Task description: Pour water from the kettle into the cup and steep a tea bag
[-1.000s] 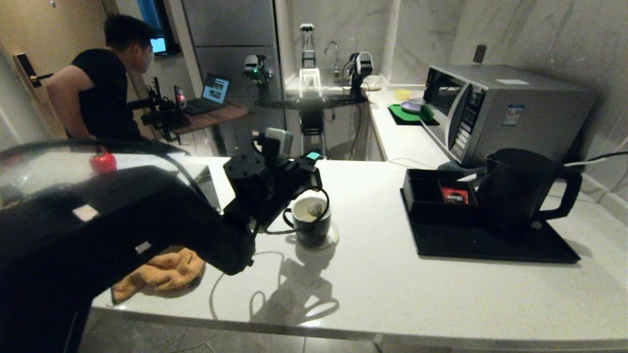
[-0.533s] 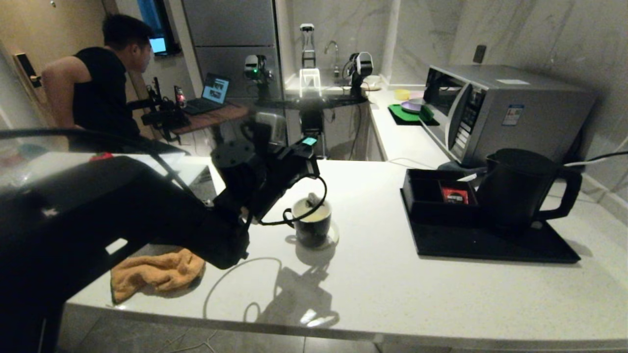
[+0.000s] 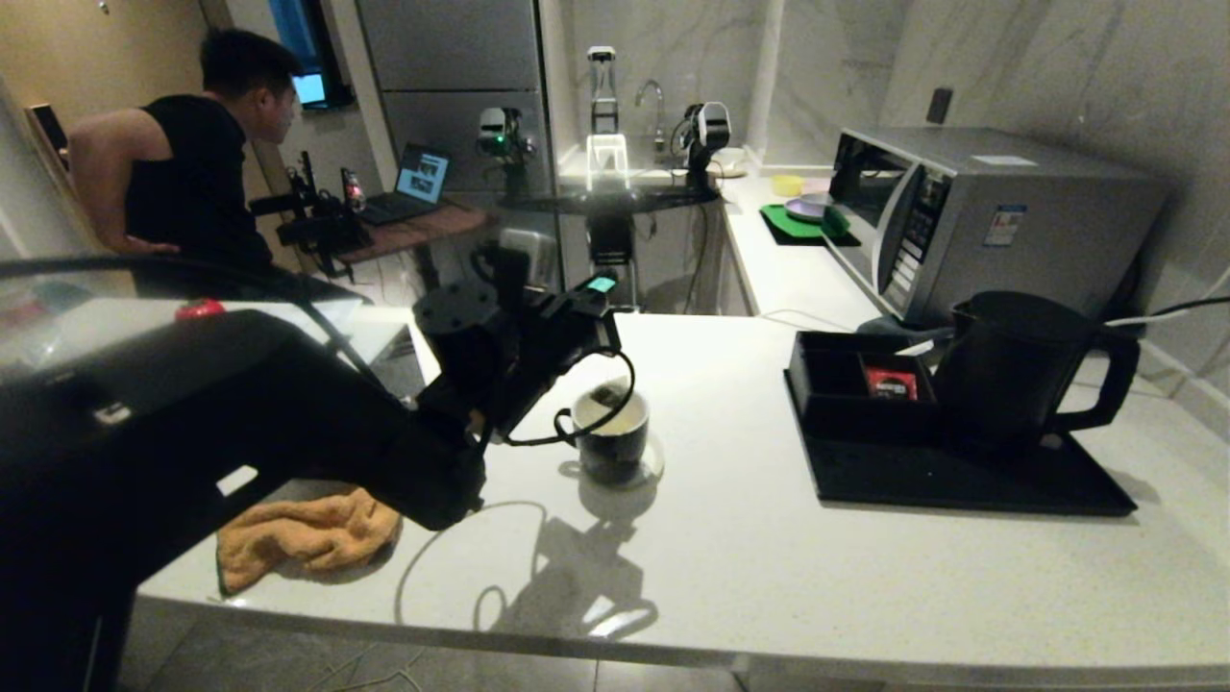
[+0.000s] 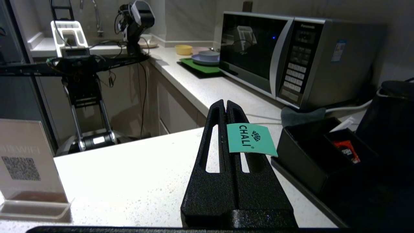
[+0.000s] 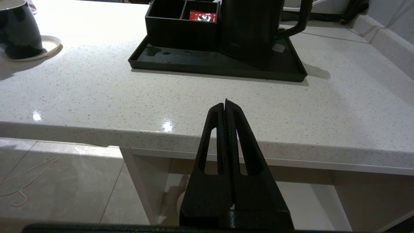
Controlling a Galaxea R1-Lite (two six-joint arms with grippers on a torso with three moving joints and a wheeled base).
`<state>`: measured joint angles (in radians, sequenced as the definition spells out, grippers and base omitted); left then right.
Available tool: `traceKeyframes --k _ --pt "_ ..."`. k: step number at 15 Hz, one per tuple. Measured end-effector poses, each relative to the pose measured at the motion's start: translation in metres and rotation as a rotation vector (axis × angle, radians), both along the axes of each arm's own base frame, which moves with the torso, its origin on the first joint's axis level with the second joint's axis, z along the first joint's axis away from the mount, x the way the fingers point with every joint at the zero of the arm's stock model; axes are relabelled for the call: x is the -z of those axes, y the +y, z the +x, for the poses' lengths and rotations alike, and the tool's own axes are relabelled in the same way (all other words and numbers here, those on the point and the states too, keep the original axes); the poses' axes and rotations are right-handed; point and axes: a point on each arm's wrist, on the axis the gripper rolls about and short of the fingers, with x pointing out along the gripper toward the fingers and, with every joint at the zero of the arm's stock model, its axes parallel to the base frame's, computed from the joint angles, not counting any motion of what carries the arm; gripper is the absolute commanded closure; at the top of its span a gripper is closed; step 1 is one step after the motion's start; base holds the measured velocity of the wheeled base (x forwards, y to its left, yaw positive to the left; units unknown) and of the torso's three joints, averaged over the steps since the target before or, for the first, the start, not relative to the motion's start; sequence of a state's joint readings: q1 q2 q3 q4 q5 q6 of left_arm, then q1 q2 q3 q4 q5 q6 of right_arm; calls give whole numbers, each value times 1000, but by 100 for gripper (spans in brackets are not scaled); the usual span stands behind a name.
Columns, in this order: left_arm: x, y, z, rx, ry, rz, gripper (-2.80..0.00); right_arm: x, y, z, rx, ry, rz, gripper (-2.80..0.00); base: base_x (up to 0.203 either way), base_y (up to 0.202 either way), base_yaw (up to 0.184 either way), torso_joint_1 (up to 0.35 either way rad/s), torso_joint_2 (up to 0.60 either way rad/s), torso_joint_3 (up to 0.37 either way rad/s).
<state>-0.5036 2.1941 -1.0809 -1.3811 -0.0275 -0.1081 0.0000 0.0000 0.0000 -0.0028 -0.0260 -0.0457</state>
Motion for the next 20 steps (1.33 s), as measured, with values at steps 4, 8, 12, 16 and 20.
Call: traceKeyframes --k 4,8,12,16,20 --pt "13 -2 4 1 24 13 0 0 0 0 0 0 0 0 0 0 0 0 0 0" --pt "25 -4 7 0 48 26 0 0 0 0 2 0 0 0 0 0 0 0 0 0" --pt "35 -5 8 -1 69 38 0 0 0 0 3 0 0 0 0 0 0 0 0 0" --pt "42 -4 6 -1 79 44 0 0 0 0 3 0 0 0 0 0 0 0 0 0" --pt "44 -4 6 -1 81 46 0 0 0 0 3 0 0 0 0 0 0 0 0 0"
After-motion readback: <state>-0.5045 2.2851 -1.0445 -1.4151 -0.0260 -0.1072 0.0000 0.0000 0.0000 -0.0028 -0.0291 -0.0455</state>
